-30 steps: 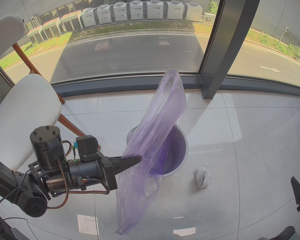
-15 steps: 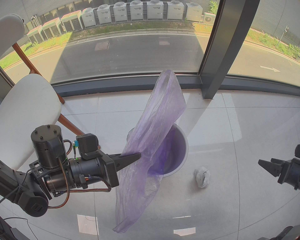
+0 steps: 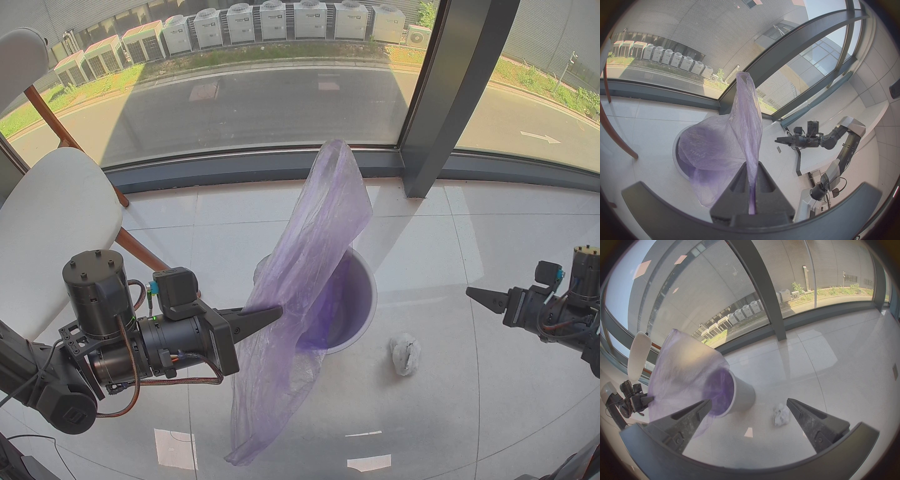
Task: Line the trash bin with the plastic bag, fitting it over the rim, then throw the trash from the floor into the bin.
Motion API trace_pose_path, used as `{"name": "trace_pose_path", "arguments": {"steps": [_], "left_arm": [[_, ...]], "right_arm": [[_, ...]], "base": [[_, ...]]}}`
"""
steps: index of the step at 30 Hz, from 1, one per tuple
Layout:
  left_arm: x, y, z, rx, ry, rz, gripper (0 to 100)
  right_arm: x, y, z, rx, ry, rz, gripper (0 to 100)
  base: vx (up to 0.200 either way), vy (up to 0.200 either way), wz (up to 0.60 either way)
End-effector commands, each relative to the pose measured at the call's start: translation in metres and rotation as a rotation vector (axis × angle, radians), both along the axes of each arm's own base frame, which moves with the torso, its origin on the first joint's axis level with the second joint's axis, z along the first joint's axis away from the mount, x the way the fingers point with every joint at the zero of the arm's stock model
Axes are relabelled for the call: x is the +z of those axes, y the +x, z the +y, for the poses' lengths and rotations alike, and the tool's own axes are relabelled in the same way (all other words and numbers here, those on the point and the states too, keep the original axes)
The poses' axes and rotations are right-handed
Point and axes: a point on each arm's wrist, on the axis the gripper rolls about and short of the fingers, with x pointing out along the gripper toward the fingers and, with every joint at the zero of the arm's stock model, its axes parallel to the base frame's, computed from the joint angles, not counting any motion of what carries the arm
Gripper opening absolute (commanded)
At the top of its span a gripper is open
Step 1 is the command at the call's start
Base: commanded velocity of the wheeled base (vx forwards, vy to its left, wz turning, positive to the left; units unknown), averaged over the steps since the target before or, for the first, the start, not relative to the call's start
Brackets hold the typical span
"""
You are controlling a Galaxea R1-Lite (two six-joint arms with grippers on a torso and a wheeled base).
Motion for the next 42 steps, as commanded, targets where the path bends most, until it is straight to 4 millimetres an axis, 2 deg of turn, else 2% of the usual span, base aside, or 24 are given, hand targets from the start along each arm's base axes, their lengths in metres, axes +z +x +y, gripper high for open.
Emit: {"name": "trace_pose_path", "arguments": {"steps": [1, 4, 9, 10, 16, 20, 28, 36, 42], "left_arm": [[-0.001, 0.0, -0.001, -0.006, 0.013, -0.017, 0], [0.001, 0.001, -0.001, -0.011, 0.017, -0.031, 0], [0.002, 0.001, -0.001, -0.014, 0.014, -0.034, 0], [0.002, 0.001, -0.001, -0.014, 0.014, -0.034, 0], [0.004, 0.001, -0.003, -0.02, 0.009, -0.041, 0], [0.004, -0.001, -0.006, -0.035, 0.009, -0.041, 0], [0.002, -0.005, -0.011, -0.058, 0.012, -0.039, 0], [0.002, -0.006, -0.011, -0.06, 0.011, -0.037, 0], [0.002, -0.006, -0.012, -0.058, 0.012, -0.039, 0]], "right_arm": [[-0.024, 0.049, 0.013, 0.02, 0.001, 0.011, 100], [-0.028, 0.073, 0.019, 0.025, 0.009, -0.045, 100], [-0.038, 0.102, 0.027, 0.03, 0.015, -0.102, 100], [-0.04, 0.106, 0.028, 0.03, 0.016, -0.107, 0], [-0.038, 0.144, 0.036, 0.016, 0.034, -0.188, 0], [-0.035, 0.162, 0.046, 0.007, 0.083, -0.215, 0], [-0.042, 0.199, 0.065, -0.033, 0.132, -0.262, 0], [-0.039, 0.22, 0.096, 0.01, 0.216, -0.306, 0], [-0.044, 0.221, 0.118, 0.061, 0.232, -0.307, 0]], "base": [[0.0, 0.0, 0.0], [0.0, 0.0, 0.0], [0.0, 0.0, 0.0], [0.0, 0.0, 0.0], [0.0, 0.0, 0.0], [0.0, 0.0, 0.0], [0.0, 0.0, 0.0], [0.0, 0.0, 0.0], [0.0, 0.0, 0.0]]}}
